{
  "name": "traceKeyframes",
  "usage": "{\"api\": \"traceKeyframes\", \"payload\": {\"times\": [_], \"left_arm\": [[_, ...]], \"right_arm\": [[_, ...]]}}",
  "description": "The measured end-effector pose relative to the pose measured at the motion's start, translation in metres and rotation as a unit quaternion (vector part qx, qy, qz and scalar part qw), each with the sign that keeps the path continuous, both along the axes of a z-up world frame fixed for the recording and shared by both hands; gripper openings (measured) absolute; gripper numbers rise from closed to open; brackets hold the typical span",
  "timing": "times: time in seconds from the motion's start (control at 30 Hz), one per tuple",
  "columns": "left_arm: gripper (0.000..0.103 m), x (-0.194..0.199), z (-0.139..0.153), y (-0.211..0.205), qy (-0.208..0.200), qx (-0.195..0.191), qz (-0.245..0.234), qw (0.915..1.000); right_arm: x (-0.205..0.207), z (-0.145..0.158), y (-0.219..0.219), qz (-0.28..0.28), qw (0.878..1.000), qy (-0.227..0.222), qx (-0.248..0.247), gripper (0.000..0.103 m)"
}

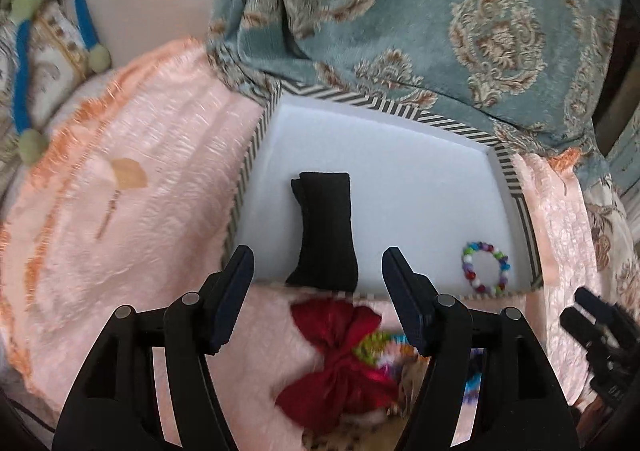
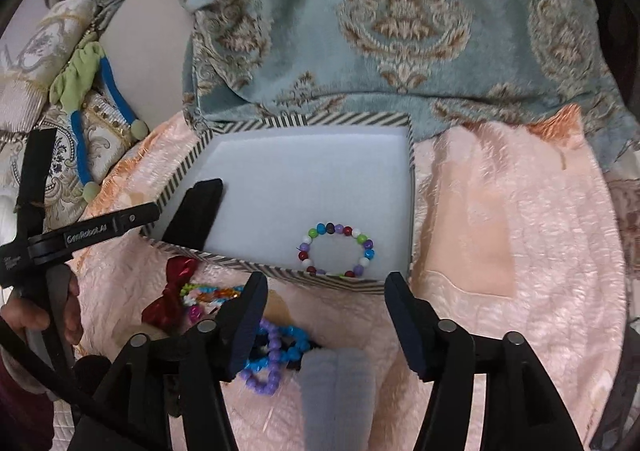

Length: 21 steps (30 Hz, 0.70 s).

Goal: Organize jewelry
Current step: 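Carry the black clip and bead bracelet into the chevron tray and open both grippers, then lift both tools out of the tray back over the pile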

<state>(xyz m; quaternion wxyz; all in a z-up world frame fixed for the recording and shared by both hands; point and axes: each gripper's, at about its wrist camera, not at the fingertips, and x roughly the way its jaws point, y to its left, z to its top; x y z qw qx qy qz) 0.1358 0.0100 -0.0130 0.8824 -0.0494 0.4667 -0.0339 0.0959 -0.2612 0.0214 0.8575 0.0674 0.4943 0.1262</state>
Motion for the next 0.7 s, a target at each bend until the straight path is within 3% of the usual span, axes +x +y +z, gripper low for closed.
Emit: {"api": "traceKeyframes", "payload": {"times": [0.2, 0.6, 0.7], "left_arm": [[0.067, -0.045, 0.019, -0.003, -0.036, 0.035, -0.001, 0.9987], [0.067, -0.105, 0.037, -0.009, -0.067, 0.055, 0.001, 0.9963], [0.067, -0.114, 0.041, -0.010, -0.072, 0.058, 0.000, 0.9957]], "right_arm": [[-0.024, 0.023, 0.002, -0.011, 1.000, -0.025, -0.005, 0.065], [-0.060, 0.039, 0.010, -0.010, 0.999, -0.037, -0.006, 0.066], [-0.067, 0.042, 0.011, -0.009, 0.999, -0.039, -0.006, 0.070]]}}
